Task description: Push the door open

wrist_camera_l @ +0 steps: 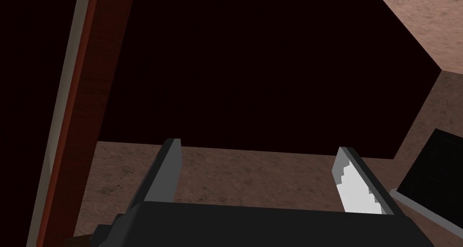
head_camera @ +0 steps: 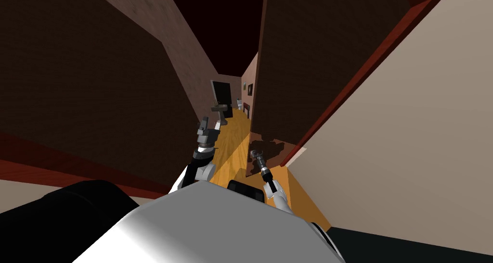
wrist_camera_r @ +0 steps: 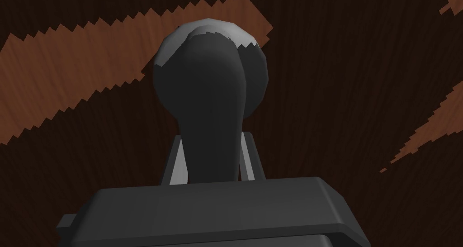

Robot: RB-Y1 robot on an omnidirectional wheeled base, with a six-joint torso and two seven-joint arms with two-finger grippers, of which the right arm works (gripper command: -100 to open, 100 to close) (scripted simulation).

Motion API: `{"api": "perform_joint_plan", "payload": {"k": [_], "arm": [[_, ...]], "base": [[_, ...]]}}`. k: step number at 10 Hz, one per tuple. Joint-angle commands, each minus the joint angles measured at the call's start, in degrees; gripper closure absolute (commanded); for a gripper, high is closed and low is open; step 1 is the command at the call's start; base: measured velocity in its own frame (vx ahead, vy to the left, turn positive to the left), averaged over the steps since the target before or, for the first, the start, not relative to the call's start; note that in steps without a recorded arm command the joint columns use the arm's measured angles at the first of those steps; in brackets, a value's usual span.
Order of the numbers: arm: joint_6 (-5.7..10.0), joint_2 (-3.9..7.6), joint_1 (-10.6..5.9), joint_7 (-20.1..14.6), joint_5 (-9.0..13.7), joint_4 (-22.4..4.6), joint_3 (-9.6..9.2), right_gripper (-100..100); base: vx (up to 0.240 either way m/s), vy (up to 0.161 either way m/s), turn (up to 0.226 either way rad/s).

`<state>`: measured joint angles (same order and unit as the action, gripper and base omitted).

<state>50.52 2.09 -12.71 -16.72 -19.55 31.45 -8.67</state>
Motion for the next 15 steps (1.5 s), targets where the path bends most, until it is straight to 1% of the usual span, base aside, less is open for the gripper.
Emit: {"api": "perform_joint_plan", "payload": {"k": [1, 2, 3, 4, 5, 7, 8, 9, 11, 12, 14, 15], "arm": [[0.13, 0.04, 0.27, -0.02, -0.03, -0.11, -0.05, 100], [-0.17, 0.55, 0.02, 0.53, 0.6, 0.0, 0.75, 100], [-0.17, 0.55, 0.02, 0.53, 0.6, 0.0, 0.75, 100], [-0.32, 0.92, 0.04, 0.99, 1.12, -0.01, 1.4, 100], [-0.32, 0.92, 0.04, 0.99, 1.12, -0.01, 1.4, 100], [-0.58, 1.41, 0.06, 1.76, 1.98, -0.01, 2.48, 100], [-0.58, 1.41, 0.06, 1.76, 1.98, -0.01, 2.48, 100], [-0.8, 1.73, 0.09, 2.43, 2.74, -0.01, 3.42, 100], [-0.88, 1.81, 0.09, 2.67, 3.01, -0.01, 3.76, 100], [-1.13, 2.04, 0.12, 3.42, 3.86, -0.02, 4.82, 100], [-1.13, 2.04, 0.12, 3.42, 3.86, -0.02, 4.82, 100], [-1.39, 2.17, 0.14, 4.21, 4.74, -0.02, 5.93, 100]], "base": [[0.0, 0.0, 0.0], [0.085, 0.089, -0.031], [0.118, 0.071, -0.031], [0.124, 0.08, -0.019], [0.098, 0.101, -0.026], [0.133, 0.103, -0.019], [0.124, 0.089, -0.036], [0.184, 0.127, -0.054], [0.118, 0.1, -0.026], [0.13, 0.102, -0.05], [0.089, 0.07, -0.021], [0.108, 0.074, -0.042]]}}
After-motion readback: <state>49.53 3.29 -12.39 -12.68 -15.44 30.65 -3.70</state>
